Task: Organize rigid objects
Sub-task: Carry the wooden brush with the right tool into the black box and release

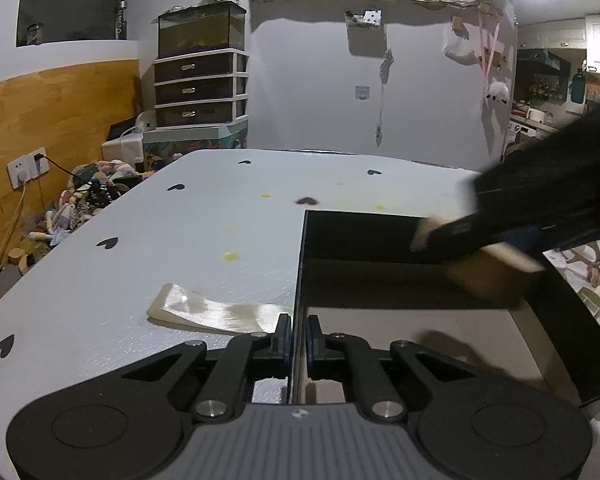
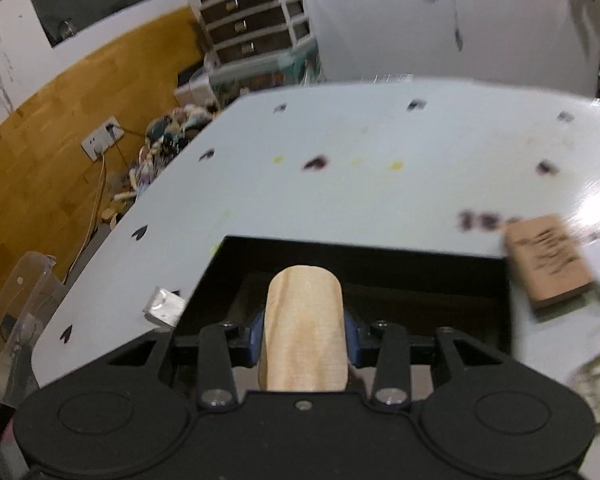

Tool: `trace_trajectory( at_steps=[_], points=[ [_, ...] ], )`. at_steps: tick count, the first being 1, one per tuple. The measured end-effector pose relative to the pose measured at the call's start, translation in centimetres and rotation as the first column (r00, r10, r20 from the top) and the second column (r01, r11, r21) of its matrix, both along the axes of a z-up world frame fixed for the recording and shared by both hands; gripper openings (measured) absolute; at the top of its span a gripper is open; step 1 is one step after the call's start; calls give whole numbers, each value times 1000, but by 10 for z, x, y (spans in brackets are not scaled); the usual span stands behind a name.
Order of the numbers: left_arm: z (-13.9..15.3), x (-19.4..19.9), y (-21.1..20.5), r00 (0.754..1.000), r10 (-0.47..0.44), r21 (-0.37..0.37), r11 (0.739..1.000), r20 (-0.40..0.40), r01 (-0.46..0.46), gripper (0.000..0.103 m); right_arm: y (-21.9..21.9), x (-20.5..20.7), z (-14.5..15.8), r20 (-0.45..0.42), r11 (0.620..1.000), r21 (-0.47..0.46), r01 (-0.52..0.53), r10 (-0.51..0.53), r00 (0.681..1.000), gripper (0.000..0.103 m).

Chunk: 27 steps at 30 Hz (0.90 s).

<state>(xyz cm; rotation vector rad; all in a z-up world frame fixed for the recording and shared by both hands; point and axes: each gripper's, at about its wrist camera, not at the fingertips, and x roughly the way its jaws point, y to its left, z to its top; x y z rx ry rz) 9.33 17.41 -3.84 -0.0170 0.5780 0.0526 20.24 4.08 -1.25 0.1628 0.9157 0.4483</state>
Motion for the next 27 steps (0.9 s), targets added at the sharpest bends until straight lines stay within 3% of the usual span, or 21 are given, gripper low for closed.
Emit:
trace_trajectory(
  at_steps=[6, 16, 27],
  points=[
    [1, 0, 7, 999, -36, -29, 999, 14, 36, 6, 21, 16, -15, -83, 999, 33, 27, -24, 996, 40],
    [2, 3, 12, 998, -64, -35, 997, 11, 65, 6, 22, 17, -12, -73, 999, 28, 42, -40, 997, 53],
    [4, 3, 10, 999, -41, -38, 998, 3, 41, 6, -13, -18, 18, 71, 999, 13, -48, 47, 996, 61]
  ],
)
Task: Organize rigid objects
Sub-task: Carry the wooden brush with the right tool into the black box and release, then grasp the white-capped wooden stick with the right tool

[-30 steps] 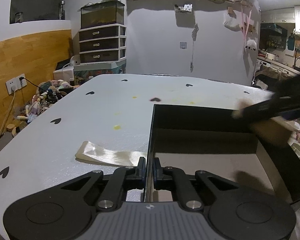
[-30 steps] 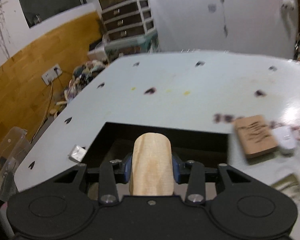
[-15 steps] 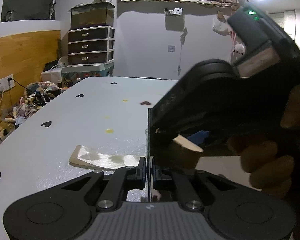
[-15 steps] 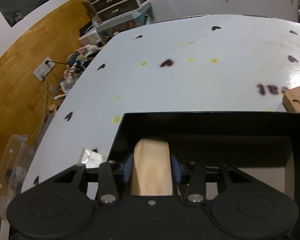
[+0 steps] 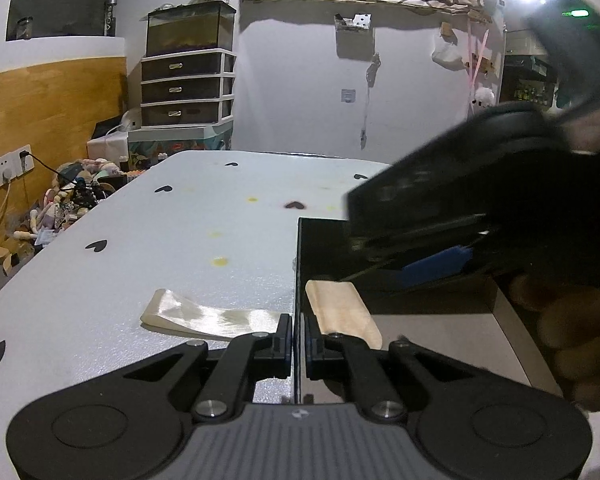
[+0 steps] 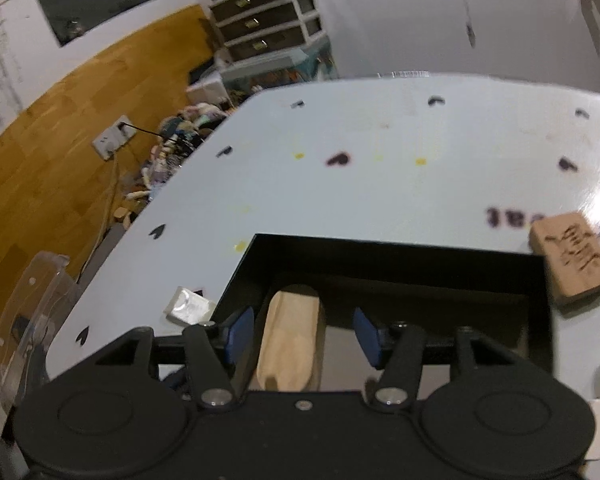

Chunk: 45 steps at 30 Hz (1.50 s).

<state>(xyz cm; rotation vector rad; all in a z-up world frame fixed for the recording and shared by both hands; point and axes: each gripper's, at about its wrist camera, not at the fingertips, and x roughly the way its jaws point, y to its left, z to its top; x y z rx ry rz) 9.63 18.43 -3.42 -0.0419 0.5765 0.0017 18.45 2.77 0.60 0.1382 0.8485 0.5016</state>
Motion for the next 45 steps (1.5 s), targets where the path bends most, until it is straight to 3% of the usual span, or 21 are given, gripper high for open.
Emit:
trace_trajectory(
  at_steps=[8, 12, 16, 23, 29, 35, 37, 39, 44, 45],
  points=[
    [1, -2, -1, 1000, 17, 4, 1000, -1, -17, 4, -54, -39, 19, 159, 1000, -13, -1, 3, 987, 84],
    [1, -3, -2, 1000, 24, 5, 1000, -3, -24, 3, -88, -58, 22, 244, 998, -37, 51, -40, 969, 94],
    [1, -2, -3, 1000, 28, 10, 1000, -5, -28, 2, -121, -71, 17, 302, 988, -72, 135, -107, 947, 97],
    [1, -2, -6, 999, 38, 16, 999, -4, -38, 3, -171, -78, -9, 265, 958, -126, 257, -217, 939, 98],
    [1, -3, -7, 999, 53, 7, 999, 1, -53, 3, -190, -75, -39, 192, 942, -135, 309, -281, 940, 92],
    [2, -4, -8, 998, 55, 15, 998, -1, -55, 3, -179, -76, -53, 140, 969, -100, 224, -209, 968, 85],
    [1, -4, -8, 998, 56, 15, 998, -1, -56, 3, -172, -75, -55, 129, 973, -101, 207, -193, 973, 80],
    [1, -4, -8, 998, 55, 15, 998, -1, -55, 3, -165, -70, -58, 121, 973, -116, 201, -187, 975, 67],
    [1, -4, -8, 998, 56, 14, 998, -1, -56, 3, -159, -57, -62, 88, 971, -85, 222, -215, 973, 56],
    [1, -4, -8, 998, 56, 14, 998, -1, -55, 3, -158, -55, -62, 79, 970, -75, 233, -227, 971, 50]
  ],
)
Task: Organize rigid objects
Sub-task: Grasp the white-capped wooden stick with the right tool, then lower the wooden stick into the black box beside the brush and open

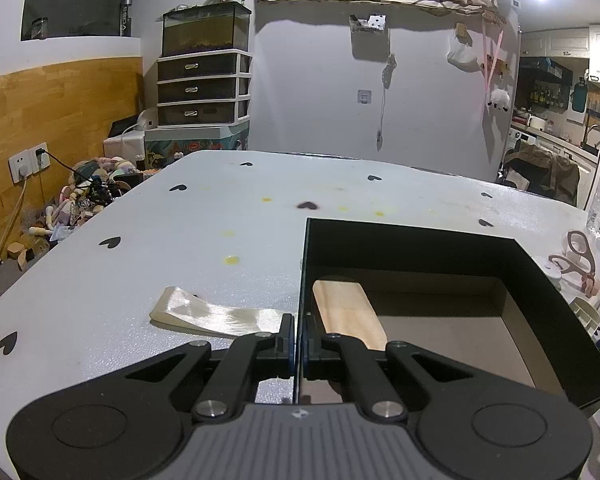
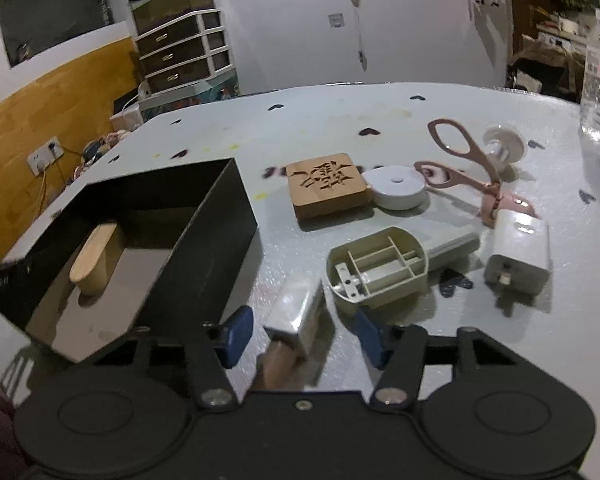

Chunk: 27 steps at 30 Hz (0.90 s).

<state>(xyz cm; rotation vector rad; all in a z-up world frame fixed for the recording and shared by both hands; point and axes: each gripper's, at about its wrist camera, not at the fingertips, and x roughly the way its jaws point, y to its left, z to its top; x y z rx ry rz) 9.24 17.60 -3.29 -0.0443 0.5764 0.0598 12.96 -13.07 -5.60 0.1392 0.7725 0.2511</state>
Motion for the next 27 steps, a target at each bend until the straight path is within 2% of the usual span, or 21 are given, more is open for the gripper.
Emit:
trace_trajectory(
  at_steps=[3, 8, 11, 14, 18, 23, 27],
  points=[
    [0, 0, 0, 1000, 0, 1, 1000, 0, 0, 3, -2, 3, -1, -21, 999, 32, 7, -7, 1000, 35],
    [0, 0, -1, 1000, -1, -1, 1000, 1, 1, 3, -3, -1, 6, -19, 999, 32, 12, -12, 1000, 22],
    [0, 0, -1, 1000, 4, -5, 1000, 3, -4, 3, -7, -3, 22, 9, 997, 78, 4, -5, 1000, 21],
    [0, 0, -2, 1000, 3, -8, 1000, 5, -3, 3, -4, -7, 48, 87, 994, 109, -14, 5, 996, 21],
    [0, 0, -2, 1000, 3, -8, 1000, 6, -3, 3, 17, 0, 73, 130, 982, 163, -98, 77, 989, 21],
    [1, 0, -3, 1000, 3, -13, 1000, 8, -3, 3, 67, 29, 68, 32, 964, 187, -191, 189, 981, 21],
    [2, 0, -2, 1000, 0, -21, 1000, 11, 0, 3, 106, 60, 45, -112, 966, 179, -186, 208, 972, 21]
  ],
)
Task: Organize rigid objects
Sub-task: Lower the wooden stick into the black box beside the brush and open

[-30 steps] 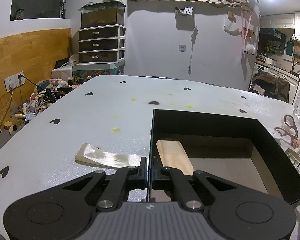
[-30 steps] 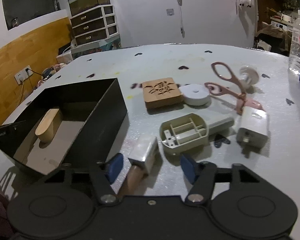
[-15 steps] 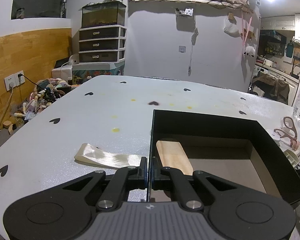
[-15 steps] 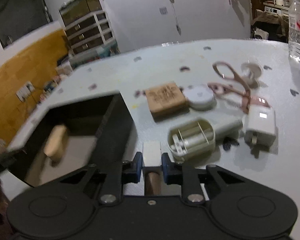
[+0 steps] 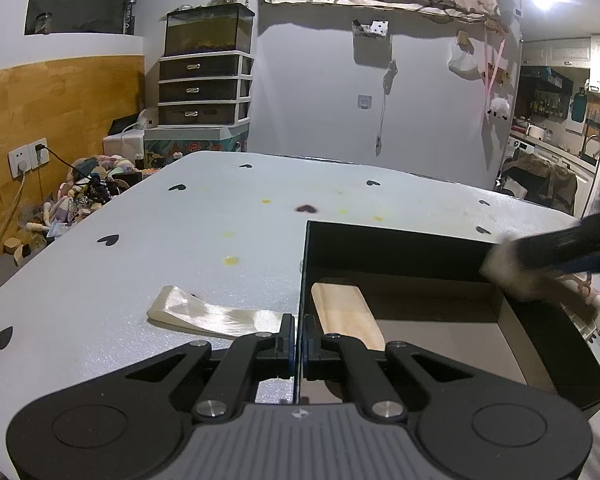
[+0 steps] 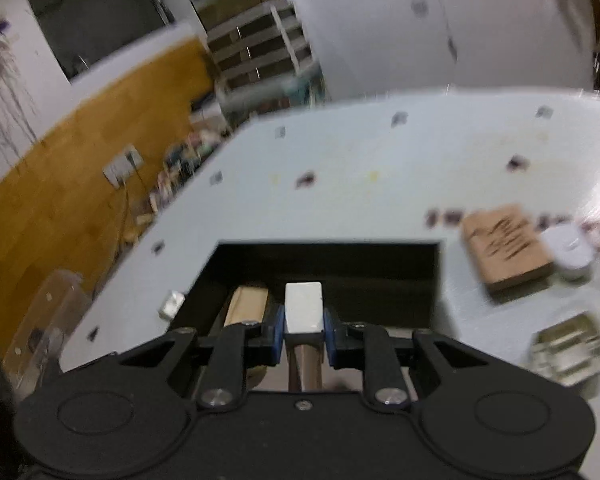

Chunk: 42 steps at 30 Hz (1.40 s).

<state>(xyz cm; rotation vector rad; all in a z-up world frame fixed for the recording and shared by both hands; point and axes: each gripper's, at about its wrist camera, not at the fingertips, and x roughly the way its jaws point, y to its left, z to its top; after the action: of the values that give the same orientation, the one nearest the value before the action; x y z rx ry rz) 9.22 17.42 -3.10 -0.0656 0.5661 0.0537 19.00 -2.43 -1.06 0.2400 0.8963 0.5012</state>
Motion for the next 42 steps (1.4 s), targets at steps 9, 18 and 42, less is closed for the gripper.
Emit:
trace_trajectory(
  at_steps=[9, 18, 42],
  points=[
    [-1, 0, 3, 1000, -16, -7, 1000, 3, 16, 3, 34, 29, -29, -138, 995, 61, 78, -69, 988, 21],
    [-3, -1, 6, 1000, -23, -13, 1000, 10, 23, 3, 21, 24, -26, -116, 990, -27, 138, -140, 983, 34],
    [-4, -1, 7, 1000, -15, -4, 1000, 7, 15, 2, 41, 31, -31, -152, 1000, 17, 21, -18, 988, 24]
  ],
)
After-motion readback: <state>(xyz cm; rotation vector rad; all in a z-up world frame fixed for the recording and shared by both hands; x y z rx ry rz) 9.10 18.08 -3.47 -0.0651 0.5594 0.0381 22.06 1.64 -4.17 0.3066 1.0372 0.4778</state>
